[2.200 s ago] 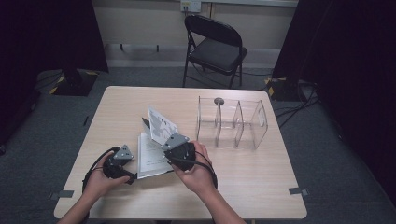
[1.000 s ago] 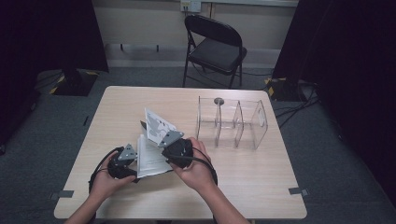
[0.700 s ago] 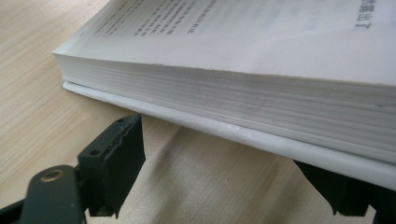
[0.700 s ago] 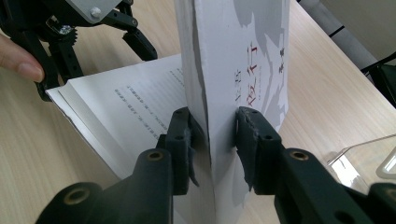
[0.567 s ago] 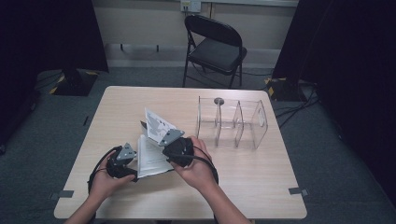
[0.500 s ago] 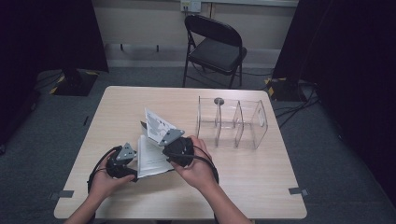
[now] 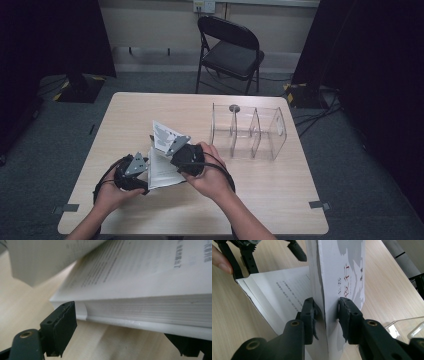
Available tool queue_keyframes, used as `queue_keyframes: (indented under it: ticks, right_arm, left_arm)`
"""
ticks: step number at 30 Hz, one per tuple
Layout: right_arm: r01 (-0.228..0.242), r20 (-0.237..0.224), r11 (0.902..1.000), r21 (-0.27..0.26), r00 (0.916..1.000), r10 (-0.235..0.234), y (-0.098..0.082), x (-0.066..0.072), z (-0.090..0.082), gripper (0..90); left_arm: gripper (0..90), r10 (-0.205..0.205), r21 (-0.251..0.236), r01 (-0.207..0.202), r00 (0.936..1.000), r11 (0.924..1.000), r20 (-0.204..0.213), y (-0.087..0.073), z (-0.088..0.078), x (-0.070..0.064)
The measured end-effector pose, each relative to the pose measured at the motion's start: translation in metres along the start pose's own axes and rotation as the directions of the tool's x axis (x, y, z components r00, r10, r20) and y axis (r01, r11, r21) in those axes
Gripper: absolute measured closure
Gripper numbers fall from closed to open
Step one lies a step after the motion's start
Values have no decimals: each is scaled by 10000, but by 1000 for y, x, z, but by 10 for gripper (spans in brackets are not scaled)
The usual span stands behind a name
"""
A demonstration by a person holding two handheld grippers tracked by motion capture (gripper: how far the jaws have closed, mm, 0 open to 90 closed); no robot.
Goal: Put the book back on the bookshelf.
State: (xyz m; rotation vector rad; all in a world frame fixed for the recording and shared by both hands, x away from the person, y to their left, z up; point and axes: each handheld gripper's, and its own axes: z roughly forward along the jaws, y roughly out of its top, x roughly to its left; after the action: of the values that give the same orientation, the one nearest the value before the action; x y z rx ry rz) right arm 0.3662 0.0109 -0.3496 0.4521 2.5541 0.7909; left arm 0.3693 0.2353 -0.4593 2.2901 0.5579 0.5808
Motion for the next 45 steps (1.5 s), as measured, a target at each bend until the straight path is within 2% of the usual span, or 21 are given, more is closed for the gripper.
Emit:
queue_keyframes:
  ticks: [2, 6, 7, 8, 9, 10, 11, 12, 14, 18, 24, 28, 29, 33, 34, 35, 36, 37, 38, 42, 45]
  right_arm:
    - [127, -53, 9999, 100, 9999, -127, 2, -1, -1, 664]
    - [135, -145, 9998, 168, 9998, -133, 5, -3, -1, 662]
    - [192, -169, 9996, 205, 9997, -189, 5, -4, -1, 661]
    - [192, -169, 9996, 205, 9997, -189, 5, -4, -1, 661]
    - [215, -221, 9994, 263, 9995, -209, 5, -4, -1, 659]
    - [215, -221, 9994, 263, 9995, -209, 5, -4, -1, 659]
    - [349, -272, 9990, 271, 9990, -342, 6, -3, 0, 657]
    - [282, -264, 9990, 342, 9993, -273, 6, -2, -1, 656]
    - [437, -280, 9986, 290, 9987, -429, 7, -1, 1, 654]
    - [649, -291, 9972, 377, 9975, -638, 9, 1, 2, 651]
    - [662, -281, 9972, 335, 9975, -652, 11, 2, 3, 646]
    - [822, -393, 9962, 299, 9959, -810, 13, 3, 4, 625]
    - [767, -500, 9965, 322, 9959, -750, 13, 2, 4, 618]
    - [678, -817, 9974, 244, 9945, -656, 13, 0, 2, 586]
    - [564, -999, 9984, 47, 9934, -557, 12, 0, 3, 563]
    - [116, -1709, 9989, -450, 9851, -191, 9, -2, 0, 599]
    - [116, -1709, 9989, -450, 9851, -191, 9, -2, 0, 599]
    - [-378, -1826, 9956, -863, 9829, 215, 8, -6, -4, 450]
    - [-454, -2000, 9940, -1000, 9795, 247, 8, -7, -5, 412]
    - [-478, -1631, 9921, -1163, 9862, 284, -5, -8, -9, 323]
    - [-876, -1718, 9859, -1426, 9831, 625, -15, -10, -13, 311]
  left_arm:
    - [154, 76, -98, -76, 10000, 9999, 8, 1, 0, 0]
    - [168, 552, -331, -544, 9982, 9980, 225, 4, 0, 0]
    - [188, 668, -379, -653, 9969, 9971, 417, 4, -1, 0]
    - [236, 668, -379, -653, 9969, 9971, 417, 4, -1, 0]
    - [240, 729, -517, -706, 9963, 9962, 444, 4, -1, -1]
    - [249, 729, -517, -706, 9963, 9962, 444, 4, -1, -1]
    - [260, 941, -528, -920, 9948, 9944, 384, 5, -2, 0]
    - [272, 1050, -529, -1032, 9939, 9933, 333, 6, -3, 0]
    - [307, 1201, -563, -1187, 9925, 9913, 232, 6, -6, 0]
    - [352, 1274, -606, -1260, 9917, 9902, 192, 5, -8, 1]
    - [419, 1461, -362, -1459, 9893, 9886, 20, 8, -11, -1]
    - [465, 1733, 61, -1733, 9848, 9848, -62, 15, -16, 0]
    - [471, 1631, 17, -1631, 9866, 9866, 14, 17, -16, 0]
    - [487, 1586, -2, -1586, 9872, 9873, 144, 20, -19, 1]
    - [500, 1622, 129, -1623, 9867, 9867, 143, 21, -20, 1]
    - [511, 1761, 240, -1762, 9843, 9841, 74, 22, -20, 1]
    - [511, 1761, 240, -1762, 9843, 9841, 74, 22, -20, 1]
    - [511, 1737, 249, -1739, 9848, 9845, 99, 22, -20, 1]
    - [511, 1737, 249, -1739, 9848, 9845, 99, 22, -20, 1]
    - [513, 1590, 311, -1594, 9871, 9867, 163, 24, -21, 3]
    - [514, 1604, 326, -1613, 9867, 9864, 271, 24, -22, 4]
